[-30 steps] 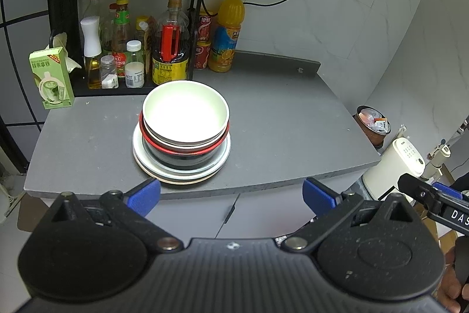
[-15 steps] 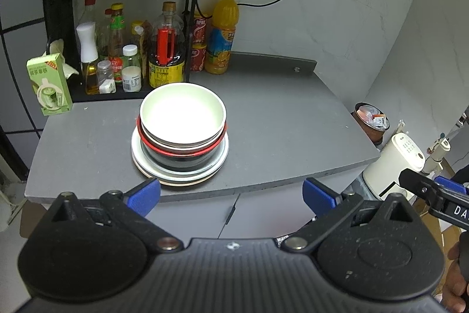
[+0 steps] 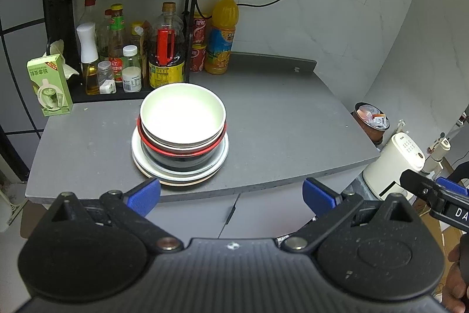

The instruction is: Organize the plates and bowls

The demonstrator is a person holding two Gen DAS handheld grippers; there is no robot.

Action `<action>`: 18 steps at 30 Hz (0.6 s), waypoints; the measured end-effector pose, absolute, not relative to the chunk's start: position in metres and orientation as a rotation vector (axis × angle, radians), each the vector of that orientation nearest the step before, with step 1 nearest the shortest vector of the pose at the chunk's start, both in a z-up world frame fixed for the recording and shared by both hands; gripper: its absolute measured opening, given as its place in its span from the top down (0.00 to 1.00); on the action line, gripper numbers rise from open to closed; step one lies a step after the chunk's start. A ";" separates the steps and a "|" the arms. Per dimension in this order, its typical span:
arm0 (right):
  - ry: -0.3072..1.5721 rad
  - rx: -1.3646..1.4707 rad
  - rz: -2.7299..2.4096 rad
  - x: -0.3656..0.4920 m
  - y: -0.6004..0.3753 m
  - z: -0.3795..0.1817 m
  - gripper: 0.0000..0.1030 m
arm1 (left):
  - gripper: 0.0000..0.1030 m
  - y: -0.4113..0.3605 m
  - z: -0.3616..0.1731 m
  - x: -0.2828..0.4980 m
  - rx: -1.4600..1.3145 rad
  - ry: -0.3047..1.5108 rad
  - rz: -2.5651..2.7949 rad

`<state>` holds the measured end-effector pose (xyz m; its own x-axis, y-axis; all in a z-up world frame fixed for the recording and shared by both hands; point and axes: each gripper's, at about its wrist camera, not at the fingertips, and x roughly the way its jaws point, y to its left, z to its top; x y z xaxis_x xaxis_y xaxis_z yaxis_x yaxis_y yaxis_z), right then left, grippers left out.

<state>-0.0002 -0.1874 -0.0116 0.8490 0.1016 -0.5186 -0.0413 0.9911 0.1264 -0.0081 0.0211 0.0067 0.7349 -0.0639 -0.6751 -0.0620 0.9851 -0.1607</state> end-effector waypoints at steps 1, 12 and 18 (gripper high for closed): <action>0.552 0.111 0.078 0.000 -0.188 -0.011 0.00 | 0.01 0.021 0.007 -0.009 -0.178 0.746 -0.001; 0.558 0.100 0.095 -0.001 -0.187 -0.010 0.00 | 0.01 0.025 0.008 -0.012 -0.182 0.747 0.009; 0.554 0.101 0.093 -0.001 -0.187 -0.011 0.00 | 0.01 0.027 0.008 -0.012 -0.182 0.751 0.010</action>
<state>-0.0012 -0.1871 -0.0108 0.8462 0.1151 -0.5202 -0.0608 0.9909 0.1203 -0.0115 0.0265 0.0075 0.7319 -0.0557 -0.6792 -0.0742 0.9842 -0.1607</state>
